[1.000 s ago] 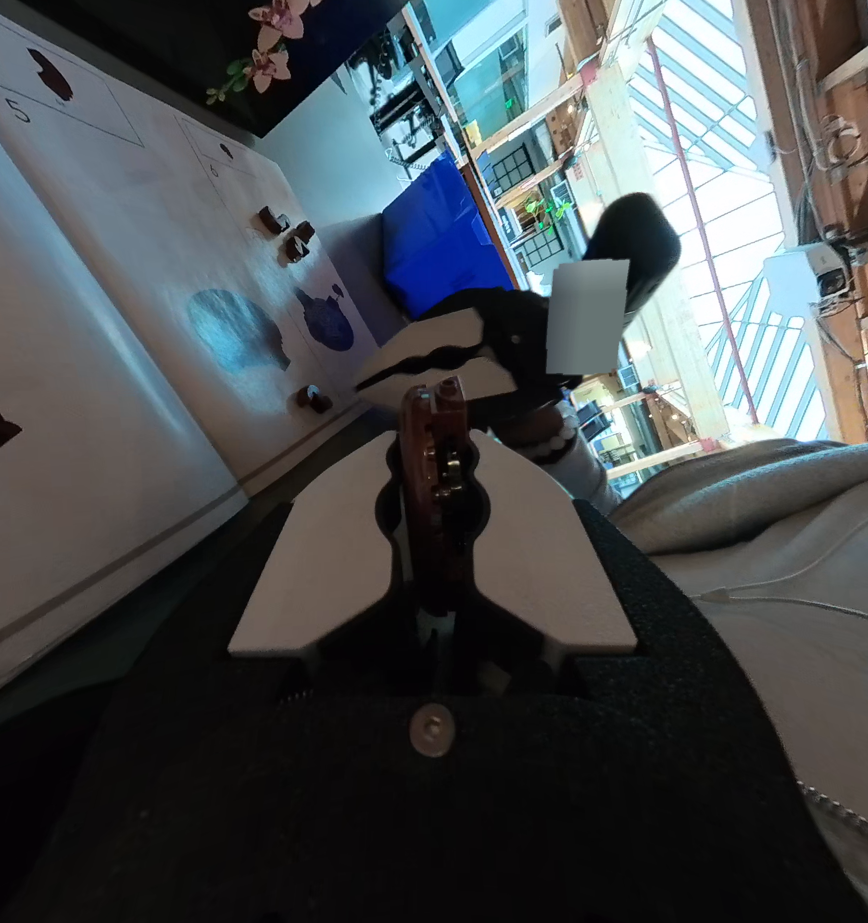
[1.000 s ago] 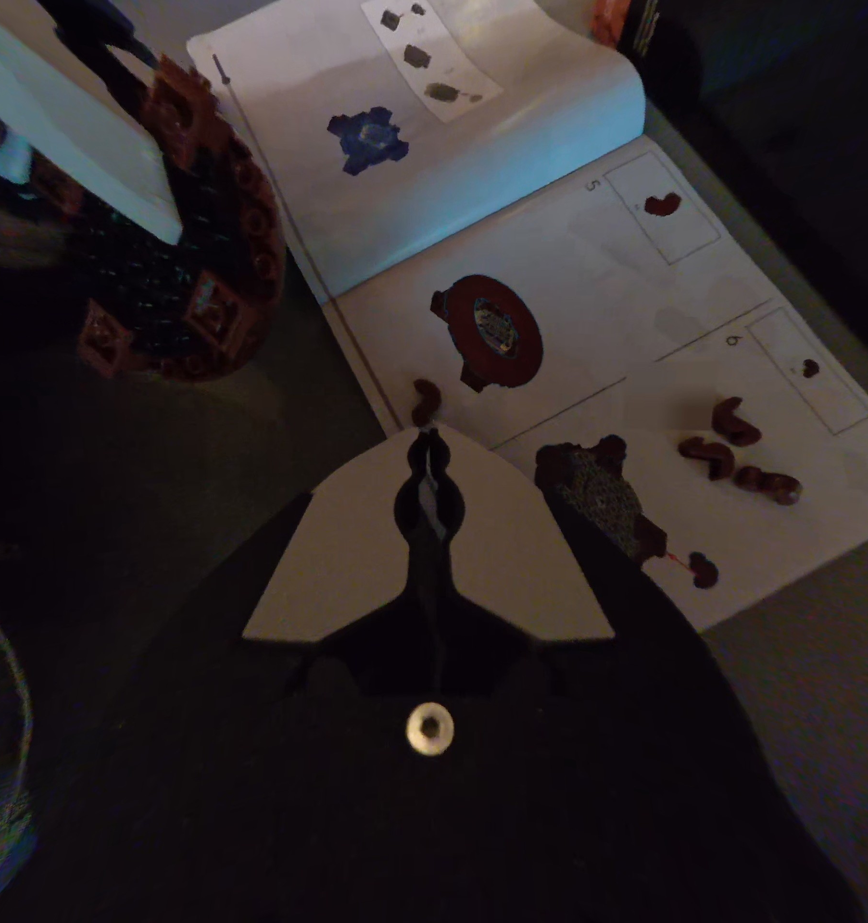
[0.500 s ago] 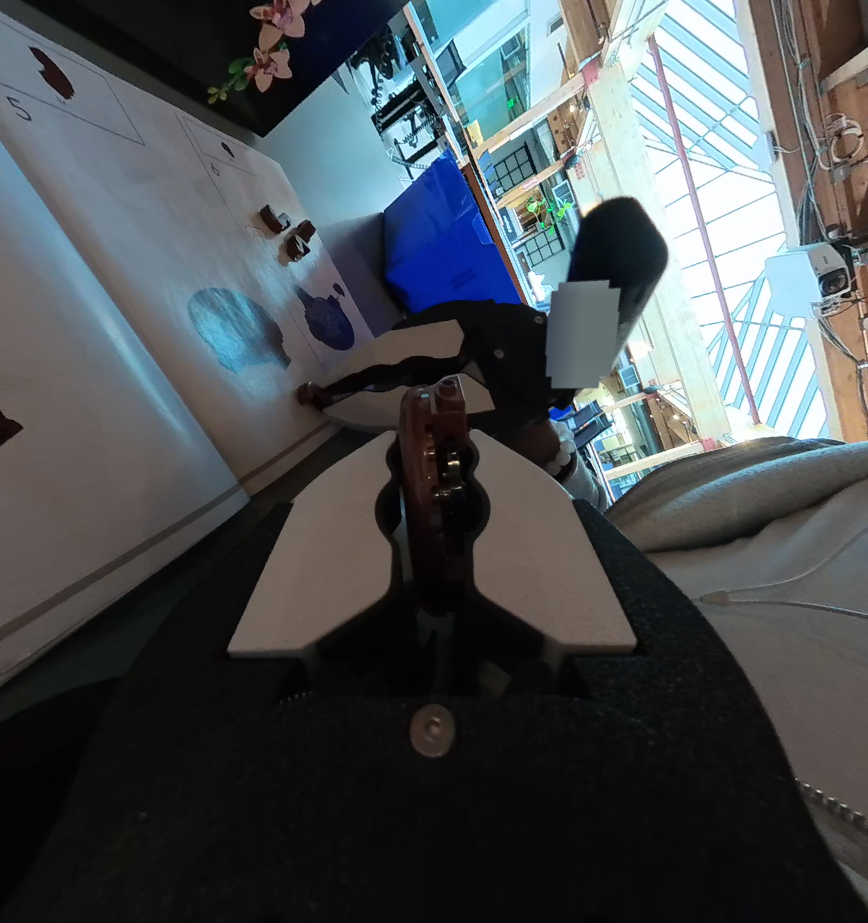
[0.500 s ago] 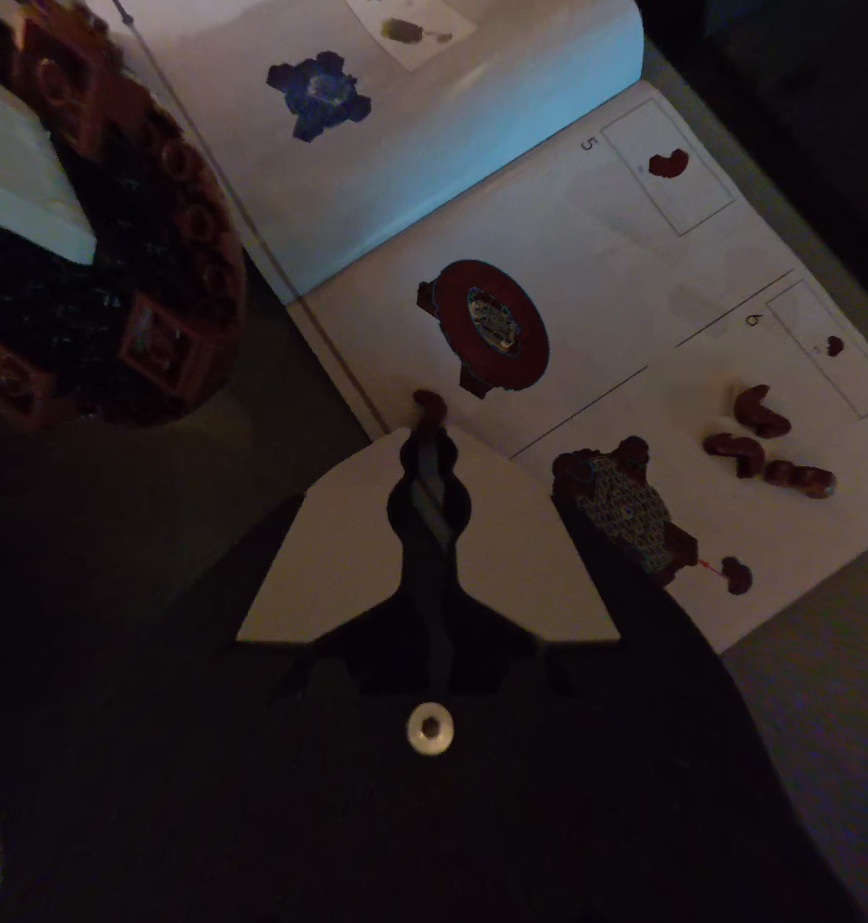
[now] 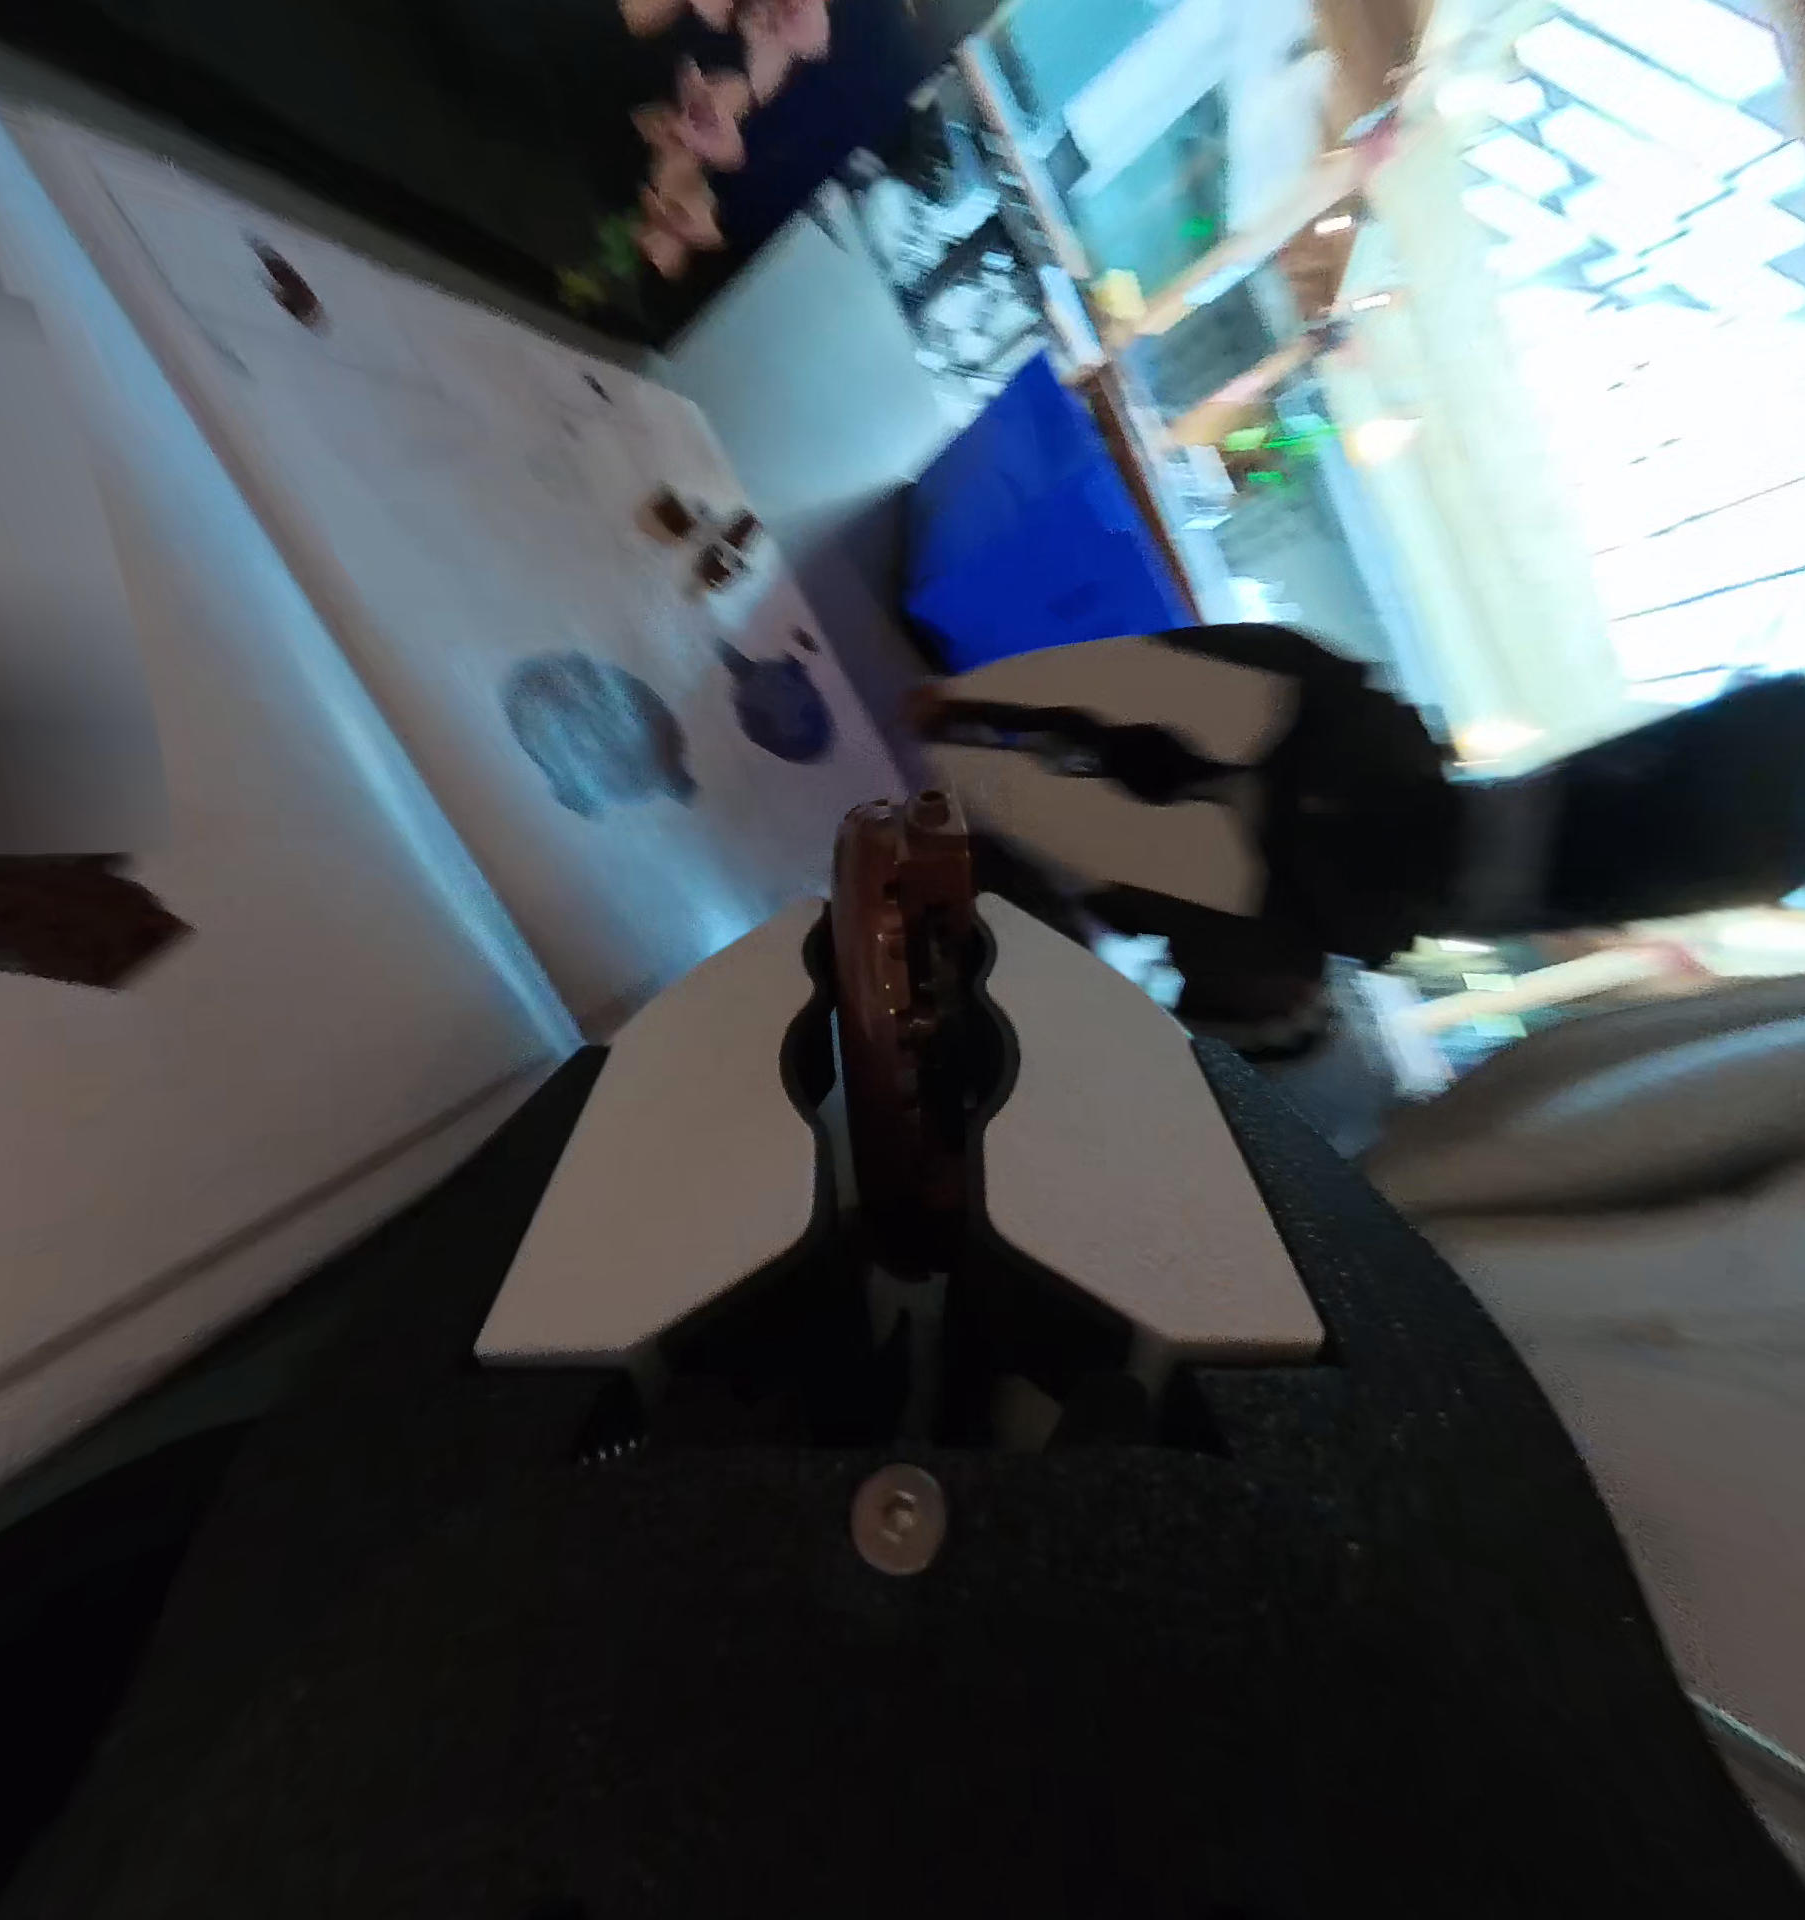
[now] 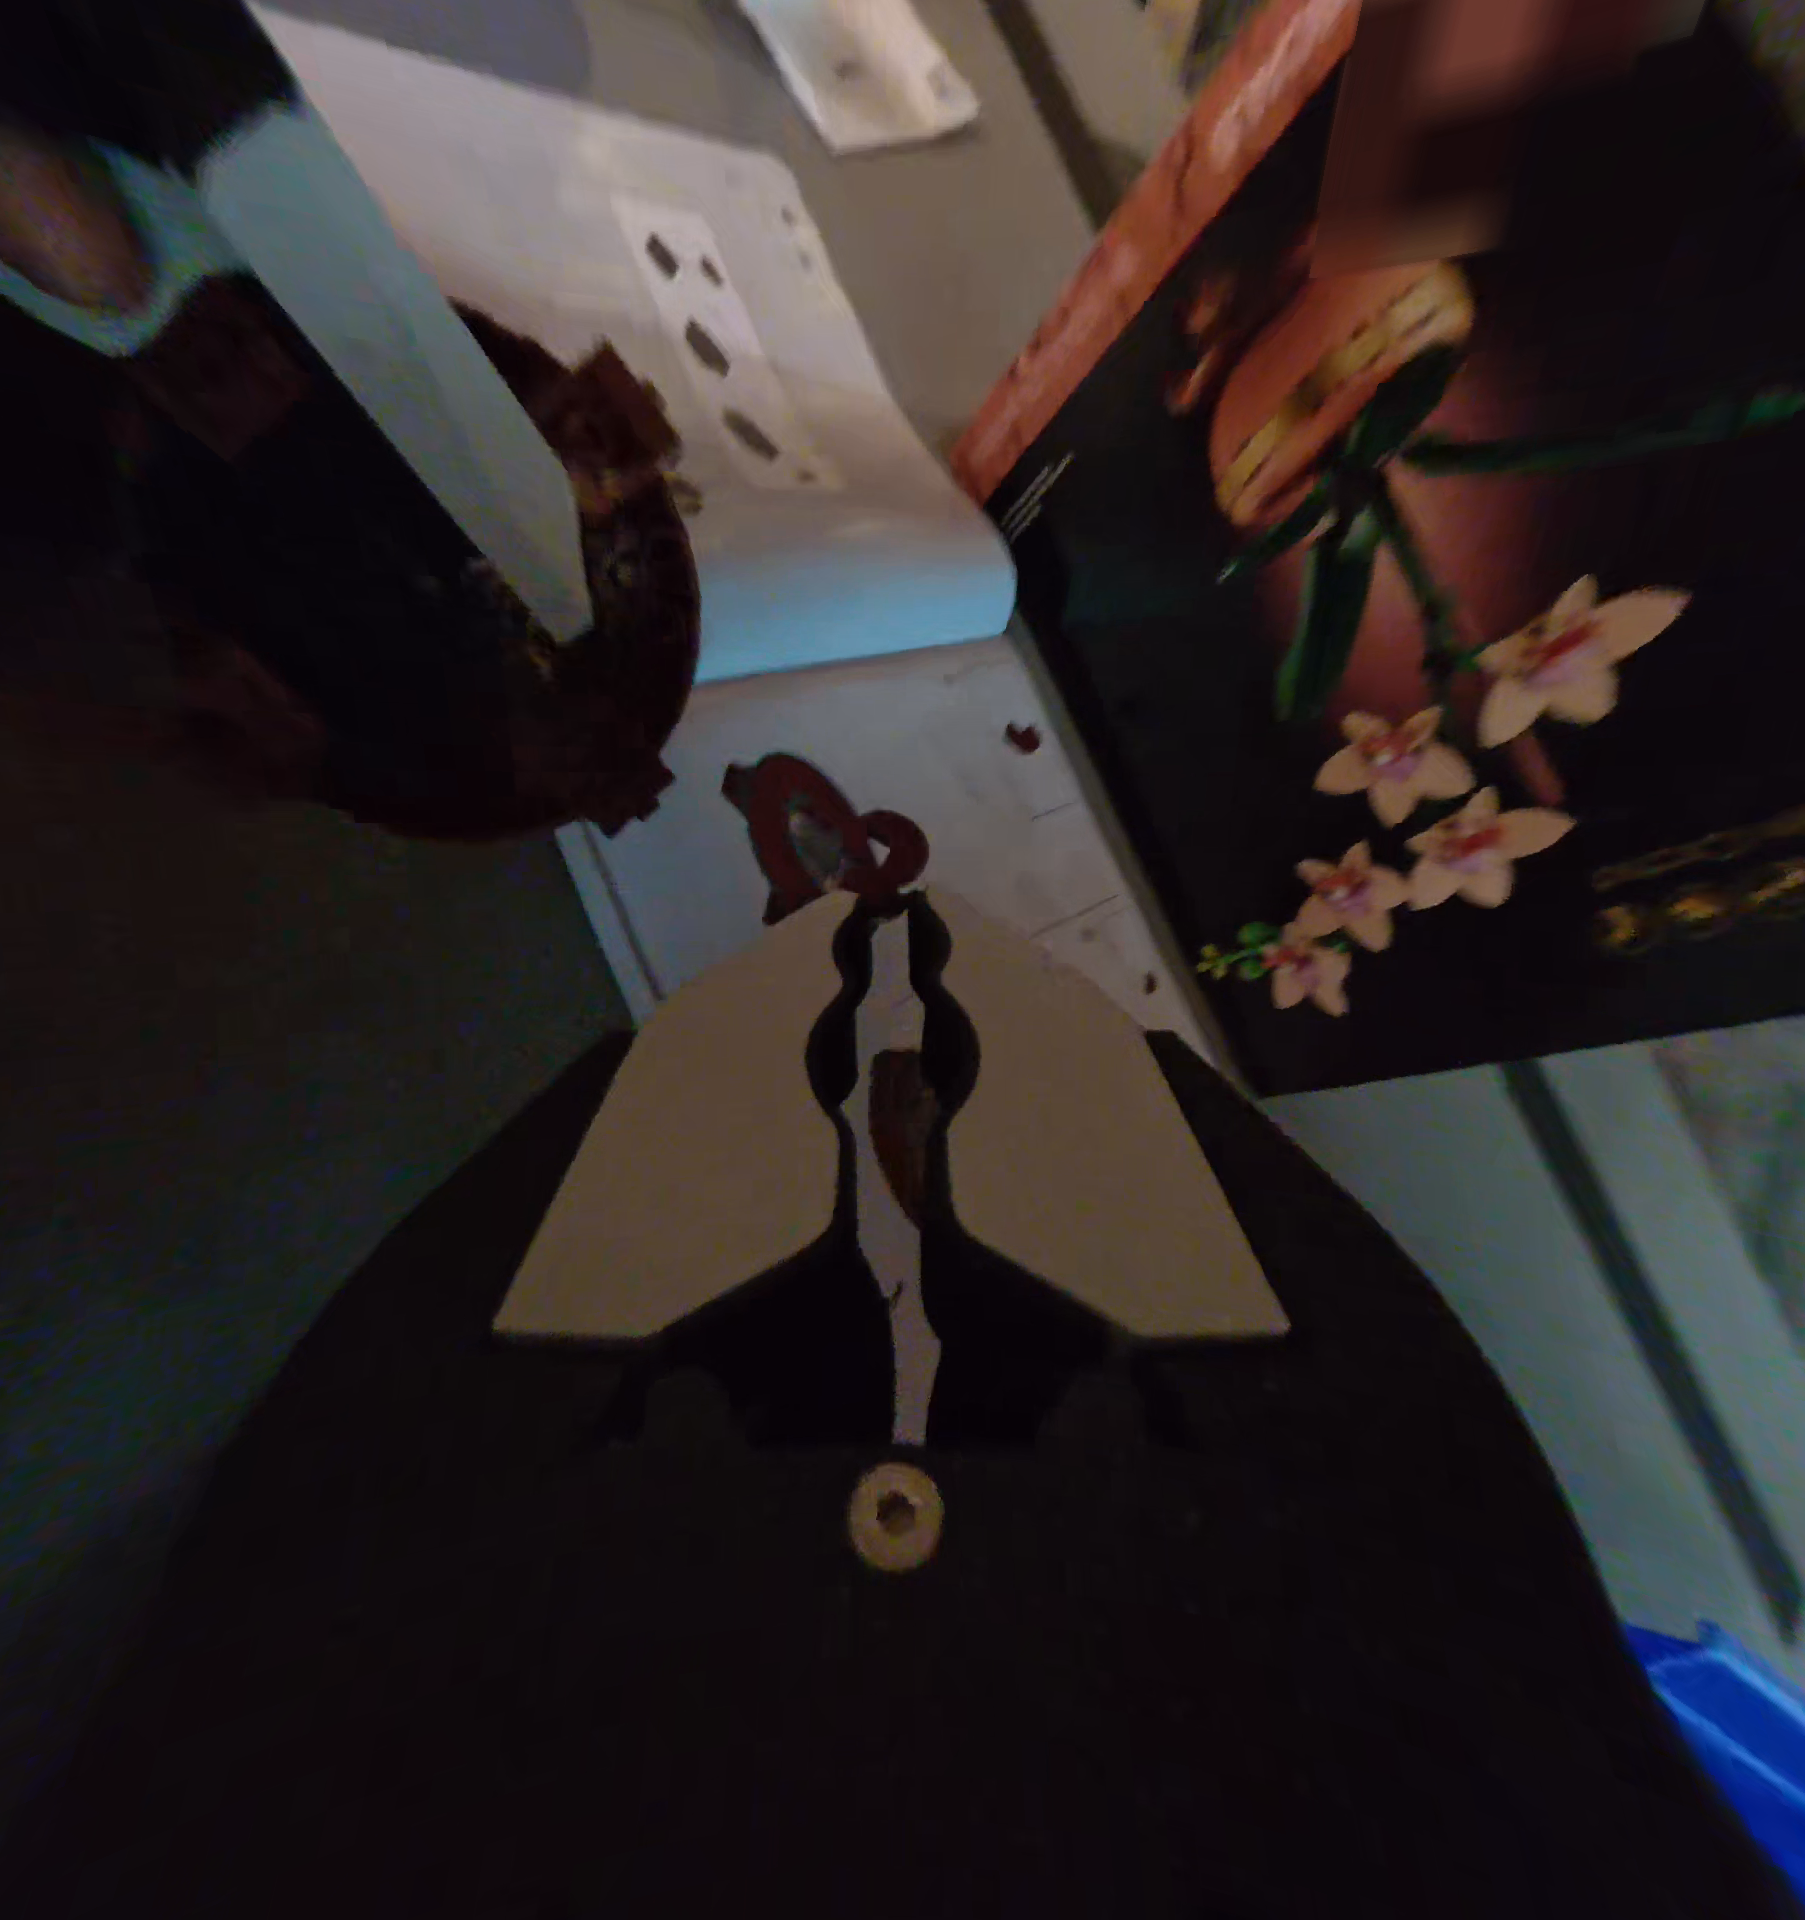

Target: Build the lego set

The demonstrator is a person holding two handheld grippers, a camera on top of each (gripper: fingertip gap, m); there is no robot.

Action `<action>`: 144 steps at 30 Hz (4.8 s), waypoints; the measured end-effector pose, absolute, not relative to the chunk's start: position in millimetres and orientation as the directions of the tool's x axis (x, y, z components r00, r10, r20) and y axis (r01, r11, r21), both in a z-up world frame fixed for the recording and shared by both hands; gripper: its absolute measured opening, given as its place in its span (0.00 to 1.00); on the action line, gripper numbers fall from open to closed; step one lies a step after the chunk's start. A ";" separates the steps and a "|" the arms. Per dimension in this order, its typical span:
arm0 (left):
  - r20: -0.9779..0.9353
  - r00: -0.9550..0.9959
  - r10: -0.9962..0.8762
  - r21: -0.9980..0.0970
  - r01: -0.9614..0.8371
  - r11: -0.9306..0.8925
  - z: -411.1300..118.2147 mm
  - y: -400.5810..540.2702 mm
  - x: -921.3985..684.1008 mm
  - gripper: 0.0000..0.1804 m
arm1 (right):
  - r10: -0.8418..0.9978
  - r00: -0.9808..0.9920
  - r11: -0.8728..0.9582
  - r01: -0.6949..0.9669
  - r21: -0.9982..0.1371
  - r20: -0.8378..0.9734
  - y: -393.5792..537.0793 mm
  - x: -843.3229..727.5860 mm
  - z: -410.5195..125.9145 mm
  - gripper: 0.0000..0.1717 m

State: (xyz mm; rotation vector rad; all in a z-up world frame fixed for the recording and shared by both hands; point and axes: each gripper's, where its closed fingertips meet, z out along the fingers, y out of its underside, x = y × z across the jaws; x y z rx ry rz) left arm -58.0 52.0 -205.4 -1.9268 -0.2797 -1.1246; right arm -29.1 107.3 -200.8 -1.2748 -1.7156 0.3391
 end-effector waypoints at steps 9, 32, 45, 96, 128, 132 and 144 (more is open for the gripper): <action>0.339 0.918 -0.206 -0.857 0.211 -0.470 -195.6 67.5 -69.0 0.12 | 0.562 -0.007 0.730 0.475 -0.492 0.827 87.4 -57.3 -145.2 0.03; -0.216 0.974 -0.075 -0.877 -0.227 -0.424 -180.2 76.7 -94.3 0.12 | 0.420 0.088 0.745 0.535 -0.398 0.903 72.6 -78.4 -144.9 0.03; -0.104 0.992 -0.077 -0.887 -0.128 -0.444 -188.2 76.9 -97.2 0.12 | 0.450 -0.066 0.754 0.563 -0.339 0.890 67.4 -81.6 -158.2 0.02; 0.125 0.982 -0.141 -0.892 0.049 -0.449 -208.1 68.0 -107.1 0.12 | 0.998 -0.046 -0.004 0.681 -0.733 -0.048 102.7 -59.5 -253.8 0.03; 0.282 0.955 -0.088 -0.922 0.245 -0.300 -170.6 84.9 -95.3 0.12 | 0.937 0.073 -0.340 -0.051 -0.939 -0.343 81.9 -74.7 -119.1 0.03; 0.229 0.970 -0.084 -0.940 0.198 -0.278 -167.0 86.4 -93.1 0.12 | 0.983 0.089 -0.163 0.037 -0.986 -0.160 67.4 -84.8 -123.9 0.03; -0.303 0.953 0.029 -0.929 -0.288 -0.230 -152.3 84.1 -98.7 0.12 | 0.989 0.121 -0.090 0.042 -0.995 -0.084 70.6 -85.8 -122.5 0.03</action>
